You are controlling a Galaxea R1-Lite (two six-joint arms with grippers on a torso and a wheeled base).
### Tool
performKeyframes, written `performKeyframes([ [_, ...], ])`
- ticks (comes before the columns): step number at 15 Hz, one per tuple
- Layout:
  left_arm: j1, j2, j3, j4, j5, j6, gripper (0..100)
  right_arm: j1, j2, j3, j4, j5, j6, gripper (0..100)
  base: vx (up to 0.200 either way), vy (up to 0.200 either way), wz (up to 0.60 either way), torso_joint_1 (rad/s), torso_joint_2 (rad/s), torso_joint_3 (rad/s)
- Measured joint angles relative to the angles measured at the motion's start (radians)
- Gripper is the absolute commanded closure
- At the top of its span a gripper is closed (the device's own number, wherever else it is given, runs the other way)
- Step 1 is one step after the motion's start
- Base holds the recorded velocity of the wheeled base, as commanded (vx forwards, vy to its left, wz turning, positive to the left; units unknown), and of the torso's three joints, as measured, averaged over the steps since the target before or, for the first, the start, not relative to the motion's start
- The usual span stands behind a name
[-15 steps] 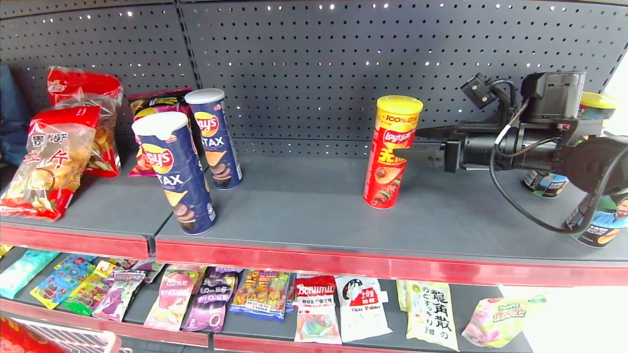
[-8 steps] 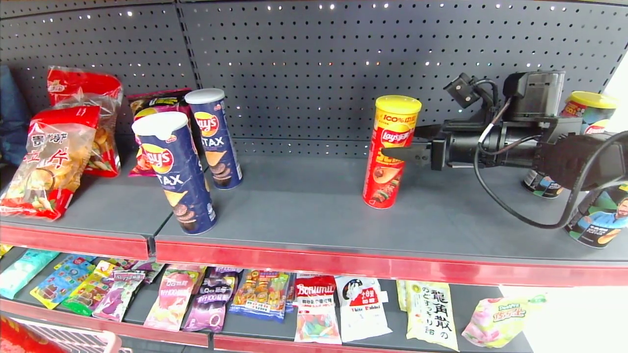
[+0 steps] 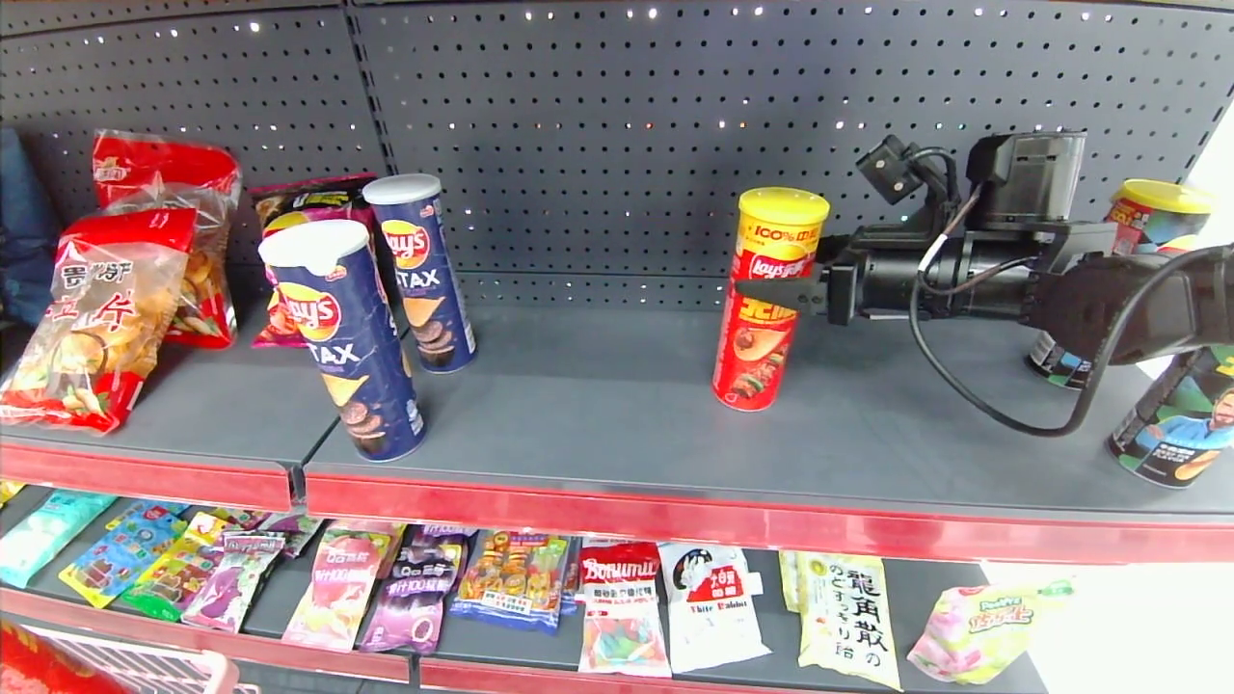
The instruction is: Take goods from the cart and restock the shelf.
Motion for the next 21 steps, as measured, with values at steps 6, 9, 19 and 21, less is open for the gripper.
performKeyframes([
  [6,0.0,0.0,0.002,0.001,0.001,0.001,100,0.032,-0.006,0.004,0.005,-0.107,0.012,100,0.0,0.0,0.0,0.0,0.0,0.0],
  [9,0.0,0.0,0.003,0.001,0.001,0.001,100,0.08,-0.068,0.049,0.008,-0.216,0.07,100,0.0,0.0,0.0,0.0,0.0,0.0],
  [19,0.0,-0.001,0.006,0.001,0.0,0.0,100,0.29,-0.286,0.295,-0.004,-0.545,0.087,100,0.0,0.0,0.0,0.0,0.0,0.0],
  [21,0.0,-0.002,0.006,0.002,0.0,0.0,100,0.295,-0.289,0.306,-0.012,-0.545,0.088,100,0.0,0.0,0.0,0.0,0.0,0.0],
])
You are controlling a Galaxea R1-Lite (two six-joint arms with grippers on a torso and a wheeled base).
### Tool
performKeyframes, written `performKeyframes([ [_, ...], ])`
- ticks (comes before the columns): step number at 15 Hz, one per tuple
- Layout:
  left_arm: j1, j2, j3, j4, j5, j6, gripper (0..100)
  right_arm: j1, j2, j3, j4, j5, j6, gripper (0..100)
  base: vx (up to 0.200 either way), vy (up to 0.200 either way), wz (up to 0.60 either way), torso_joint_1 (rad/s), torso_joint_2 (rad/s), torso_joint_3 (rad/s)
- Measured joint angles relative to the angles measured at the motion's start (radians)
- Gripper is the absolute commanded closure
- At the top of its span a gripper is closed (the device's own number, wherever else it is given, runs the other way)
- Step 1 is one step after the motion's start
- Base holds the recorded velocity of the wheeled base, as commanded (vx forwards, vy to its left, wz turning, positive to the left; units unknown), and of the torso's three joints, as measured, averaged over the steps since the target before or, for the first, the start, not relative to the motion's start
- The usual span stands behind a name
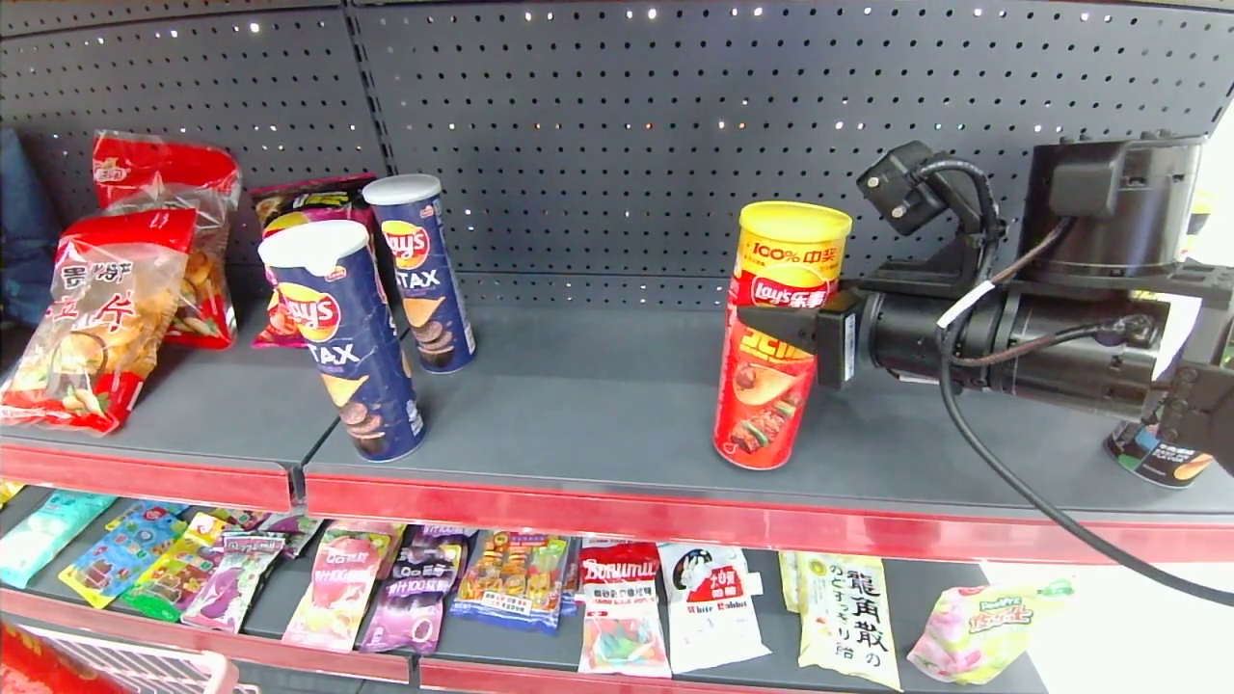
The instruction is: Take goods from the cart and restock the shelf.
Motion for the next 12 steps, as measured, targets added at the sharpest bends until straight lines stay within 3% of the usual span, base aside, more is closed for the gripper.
performKeyframes([
  [12,0.0,-0.002,-0.001,0.0,0.0,0.0,100,0.065,0.013,0.063,-0.074,-0.001,-0.008,100,0.0,0.0,0.0,0.0,0.0,0.0],
])
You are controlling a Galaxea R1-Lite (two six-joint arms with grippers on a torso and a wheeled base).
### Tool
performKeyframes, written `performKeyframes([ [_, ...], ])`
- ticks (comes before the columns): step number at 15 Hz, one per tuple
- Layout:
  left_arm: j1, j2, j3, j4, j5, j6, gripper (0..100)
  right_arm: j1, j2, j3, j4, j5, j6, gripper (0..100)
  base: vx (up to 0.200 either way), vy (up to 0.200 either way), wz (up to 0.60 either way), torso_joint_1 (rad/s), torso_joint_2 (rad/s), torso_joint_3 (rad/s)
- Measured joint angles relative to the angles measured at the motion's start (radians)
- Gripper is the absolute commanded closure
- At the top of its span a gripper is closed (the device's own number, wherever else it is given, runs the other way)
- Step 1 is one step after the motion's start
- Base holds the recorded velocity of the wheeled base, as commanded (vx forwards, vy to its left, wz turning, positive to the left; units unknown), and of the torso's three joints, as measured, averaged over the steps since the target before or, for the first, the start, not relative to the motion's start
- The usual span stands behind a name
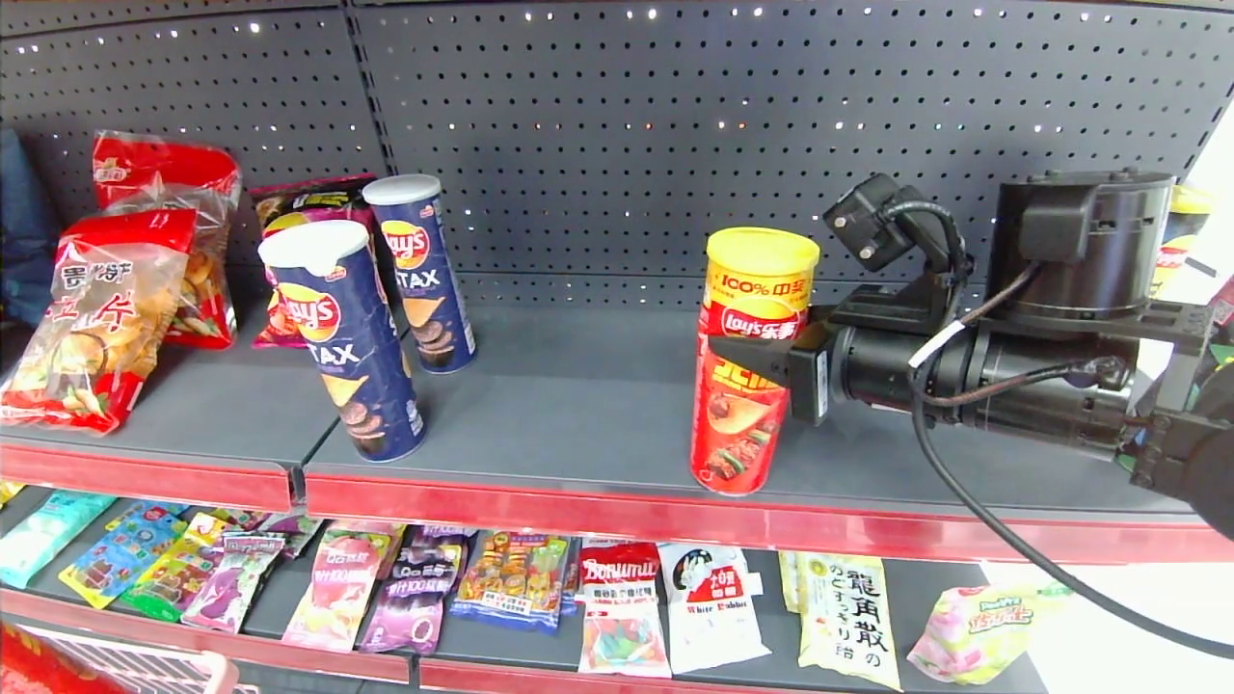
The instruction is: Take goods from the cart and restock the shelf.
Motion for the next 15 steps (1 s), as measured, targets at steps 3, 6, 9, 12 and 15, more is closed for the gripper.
performKeyframes([
  [3,0.0,0.0,0.0,0.0,0.0,0.0,100,0.004,-0.008,0.003,0.001,0.0,-0.001,100,0.0,0.0,0.0,0.0,0.0,0.0],
  [6,0.0,-0.001,0.001,0.0,0.0,0.0,100,0.007,-0.029,0.028,0.0,0.0,-0.024,100,0.0,0.0,0.0,0.0,0.0,0.0],
  [9,0.0,0.0,0.002,0.0,0.0,0.0,100,0.007,-0.045,0.063,-0.001,0.001,-0.032,100,0.0,0.0,0.0,0.0,0.0,0.0],
  [12,0.0,0.0,0.003,0.0,0.0,0.0,100,0.007,-0.05,0.069,0.0,0.003,-0.033,100,0.0,0.0,0.0,0.0,0.0,0.0],
  [15,0.0,-0.001,0.003,0.0,0.0,0.0,100,0.008,-0.051,0.068,0.001,0.004,-0.033,100,0.0,0.0,0.0,0.0,0.0,0.0],
])
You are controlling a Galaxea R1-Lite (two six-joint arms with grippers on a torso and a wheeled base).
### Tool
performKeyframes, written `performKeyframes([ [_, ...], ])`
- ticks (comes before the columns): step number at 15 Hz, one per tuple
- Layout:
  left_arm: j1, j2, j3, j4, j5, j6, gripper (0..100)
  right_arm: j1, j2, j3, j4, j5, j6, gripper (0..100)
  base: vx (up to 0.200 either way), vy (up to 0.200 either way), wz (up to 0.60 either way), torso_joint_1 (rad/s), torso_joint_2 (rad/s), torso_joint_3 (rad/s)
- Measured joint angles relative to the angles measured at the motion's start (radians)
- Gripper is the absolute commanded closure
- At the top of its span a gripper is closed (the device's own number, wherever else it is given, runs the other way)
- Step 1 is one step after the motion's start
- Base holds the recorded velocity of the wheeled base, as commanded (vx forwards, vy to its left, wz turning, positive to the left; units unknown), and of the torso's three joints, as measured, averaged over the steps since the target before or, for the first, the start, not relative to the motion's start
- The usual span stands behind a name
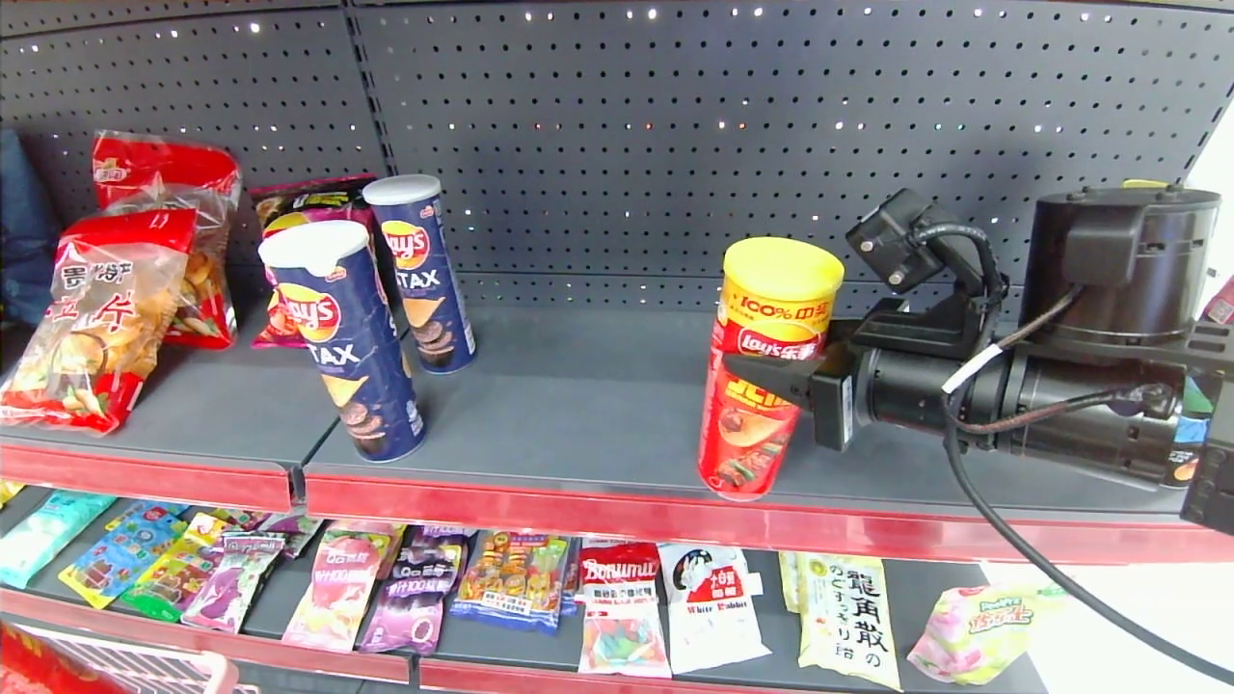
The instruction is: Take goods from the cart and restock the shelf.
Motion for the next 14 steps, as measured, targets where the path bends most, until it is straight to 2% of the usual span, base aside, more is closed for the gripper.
performKeyframes([
  [1,0.0,0.0,0.0,0.0,0.0,0.0,100,0.0,0.0,0.0,0.0,0.0,-0.001,100,0.0,0.0,0.0,0.0,0.0,0.0],
  [2,0.0,0.0,0.0,0.0,0.0,0.0,100,0.001,0.0,0.0,0.001,0.0,-0.001,0,0.0,0.0,0.0,0.0,0.0,0.0],
  [9,0.0,0.0,-0.001,0.0,0.0,0.0,100,0.011,-0.011,0.017,0.0,-0.005,0.003,0,0.0,0.0,0.0,0.0,0.0,0.0],
  [14,0.0,0.002,-0.004,0.0,-0.006,0.001,100,0.007,-0.105,0.147,0.0,-0.049,0.016,0,0.0,0.0,0.0,0.0,0.0,0.0],
])
